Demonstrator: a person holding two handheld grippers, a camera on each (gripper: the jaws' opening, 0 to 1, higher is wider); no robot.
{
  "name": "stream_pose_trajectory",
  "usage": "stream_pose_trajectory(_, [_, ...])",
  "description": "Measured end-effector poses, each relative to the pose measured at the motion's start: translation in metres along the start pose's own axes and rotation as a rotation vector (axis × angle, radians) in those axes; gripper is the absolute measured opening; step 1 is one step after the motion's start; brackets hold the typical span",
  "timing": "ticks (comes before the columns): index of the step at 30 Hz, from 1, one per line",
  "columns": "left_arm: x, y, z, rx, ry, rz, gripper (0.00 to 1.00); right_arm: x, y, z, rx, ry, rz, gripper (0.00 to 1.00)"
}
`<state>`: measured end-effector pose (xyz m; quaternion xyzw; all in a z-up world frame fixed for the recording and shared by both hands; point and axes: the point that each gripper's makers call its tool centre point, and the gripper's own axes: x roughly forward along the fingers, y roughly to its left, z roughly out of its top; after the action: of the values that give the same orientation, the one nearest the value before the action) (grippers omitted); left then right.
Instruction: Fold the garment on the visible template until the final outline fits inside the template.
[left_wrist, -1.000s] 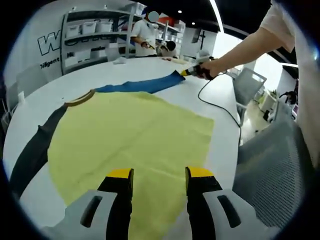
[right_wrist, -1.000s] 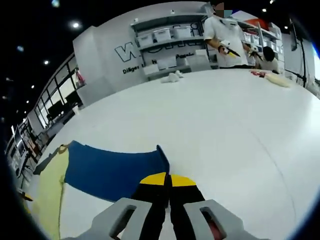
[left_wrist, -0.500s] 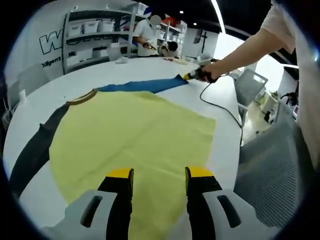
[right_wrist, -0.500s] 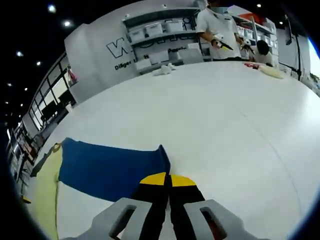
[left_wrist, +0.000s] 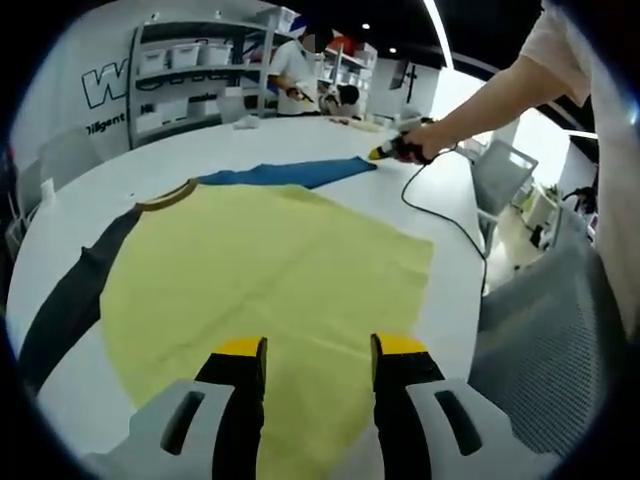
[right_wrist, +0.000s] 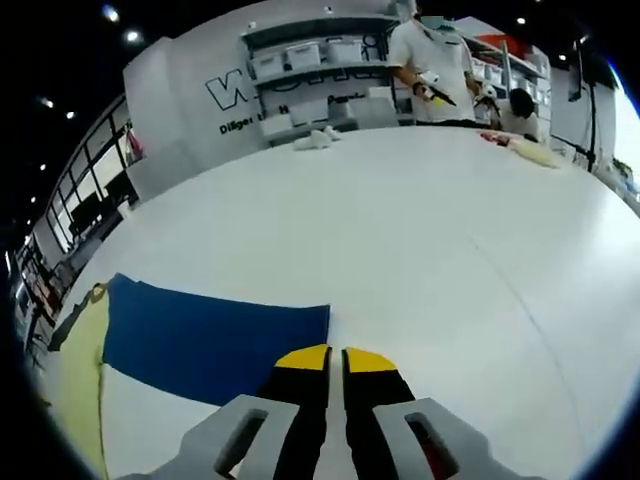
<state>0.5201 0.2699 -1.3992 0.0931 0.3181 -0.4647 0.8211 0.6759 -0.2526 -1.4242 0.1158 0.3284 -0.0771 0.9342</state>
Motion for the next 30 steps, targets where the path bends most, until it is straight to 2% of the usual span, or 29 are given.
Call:
stream_pose_trajectory(5, [-0.002,0.004,0.003,-0.006,-0.014,0.009,0.40,-0.006,0.009,-0.001,-0.021,-0.011,0.020,0.00])
stream_pose_trajectory(11, [-0.008,0.012,0.004,-0.023,-0.028,0.027,0.41,-0.014,0.032,-0.002,-0.055,-0.037,0.081,0.05])
stream_pose_trajectory(19, [-0.016,0.025,0.004,-0.062,-0.055,0.063,0.42,-0.029,0.080,-0.008,-0.148,-0.052,0.185,0.09])
stream_pose_trajectory(30, [-0.031,0.043,0.000,-0.116,-0.086,0.108,0.43,-0.053,0.142,-0.016,-0.182,-0.110,0.319,0.13])
